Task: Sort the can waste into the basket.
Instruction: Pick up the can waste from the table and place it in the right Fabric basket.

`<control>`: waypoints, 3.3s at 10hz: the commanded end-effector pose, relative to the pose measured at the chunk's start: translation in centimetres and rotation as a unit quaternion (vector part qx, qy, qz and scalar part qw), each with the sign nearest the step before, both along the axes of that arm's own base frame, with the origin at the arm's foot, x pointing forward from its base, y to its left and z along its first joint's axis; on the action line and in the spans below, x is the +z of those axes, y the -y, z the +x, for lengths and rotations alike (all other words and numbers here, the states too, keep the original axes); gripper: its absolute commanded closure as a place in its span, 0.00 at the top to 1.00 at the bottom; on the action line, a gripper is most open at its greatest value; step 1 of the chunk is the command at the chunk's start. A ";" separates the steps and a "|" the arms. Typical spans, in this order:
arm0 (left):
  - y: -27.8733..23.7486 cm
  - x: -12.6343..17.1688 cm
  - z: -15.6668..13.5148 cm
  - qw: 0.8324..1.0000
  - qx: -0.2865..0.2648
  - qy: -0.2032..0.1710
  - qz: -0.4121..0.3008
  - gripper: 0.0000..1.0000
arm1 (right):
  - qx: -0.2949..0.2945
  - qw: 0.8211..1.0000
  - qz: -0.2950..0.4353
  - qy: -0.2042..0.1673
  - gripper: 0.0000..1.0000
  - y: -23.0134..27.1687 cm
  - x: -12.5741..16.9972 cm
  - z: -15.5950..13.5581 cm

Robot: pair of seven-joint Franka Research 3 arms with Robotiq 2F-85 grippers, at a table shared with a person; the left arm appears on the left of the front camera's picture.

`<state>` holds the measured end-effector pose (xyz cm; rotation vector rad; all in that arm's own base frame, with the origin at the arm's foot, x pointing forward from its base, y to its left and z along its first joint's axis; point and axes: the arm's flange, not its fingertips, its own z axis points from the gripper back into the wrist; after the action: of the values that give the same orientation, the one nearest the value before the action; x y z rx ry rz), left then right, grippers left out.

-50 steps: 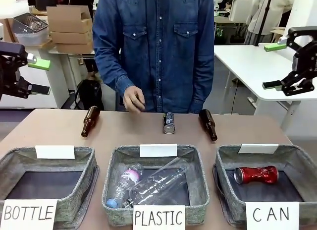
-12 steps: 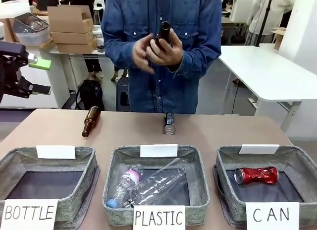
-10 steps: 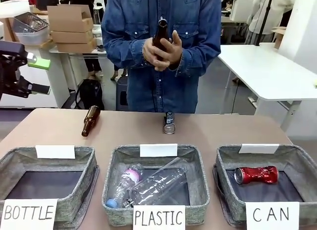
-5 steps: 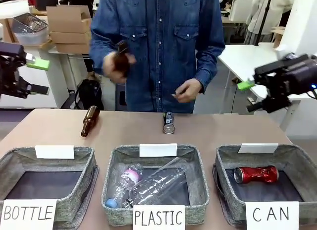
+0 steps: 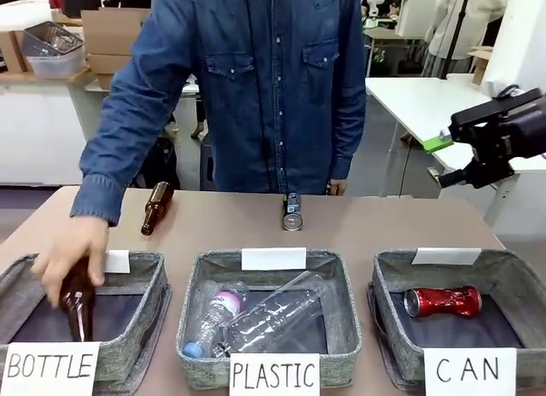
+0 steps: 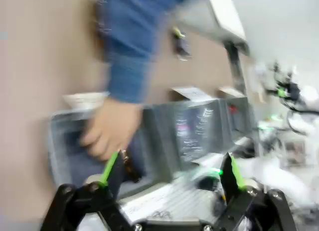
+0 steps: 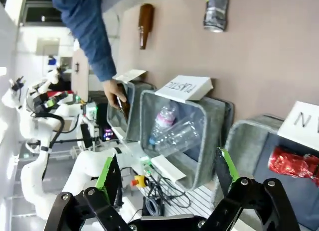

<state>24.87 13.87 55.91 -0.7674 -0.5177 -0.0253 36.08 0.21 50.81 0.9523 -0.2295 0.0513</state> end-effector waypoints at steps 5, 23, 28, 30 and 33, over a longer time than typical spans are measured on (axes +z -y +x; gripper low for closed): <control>-5.1 1.5 -4.0 0.998 0.026 -0.021 0.046 1.00 | 0.018 0.999 -0.013 -0.034 1.00 -2.7 -1.3 2.3; 9.0 -1.1 3.0 0.968 -0.198 0.020 -0.154 1.00 | -0.018 0.945 -0.320 0.064 1.00 -29.2 -16.0 21.9; 9.0 -1.1 3.0 0.968 -0.198 0.020 -0.154 1.00 | -0.036 0.918 -0.393 0.038 1.00 -32.5 -20.9 25.6; 9.0 -1.1 3.0 0.968 -0.198 0.020 -0.154 1.00 | -0.038 0.914 -0.402 0.032 0.42 -32.4 -21.3 25.4; 9.0 -1.1 3.0 0.968 -0.198 0.020 -0.154 1.00 | -0.034 0.911 -0.408 0.046 0.00 -32.0 -21.3 25.0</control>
<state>28.09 4.96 54.97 -1.1631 -0.3927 -0.3206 61.34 31.96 29.64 0.1467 -0.2761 0.1327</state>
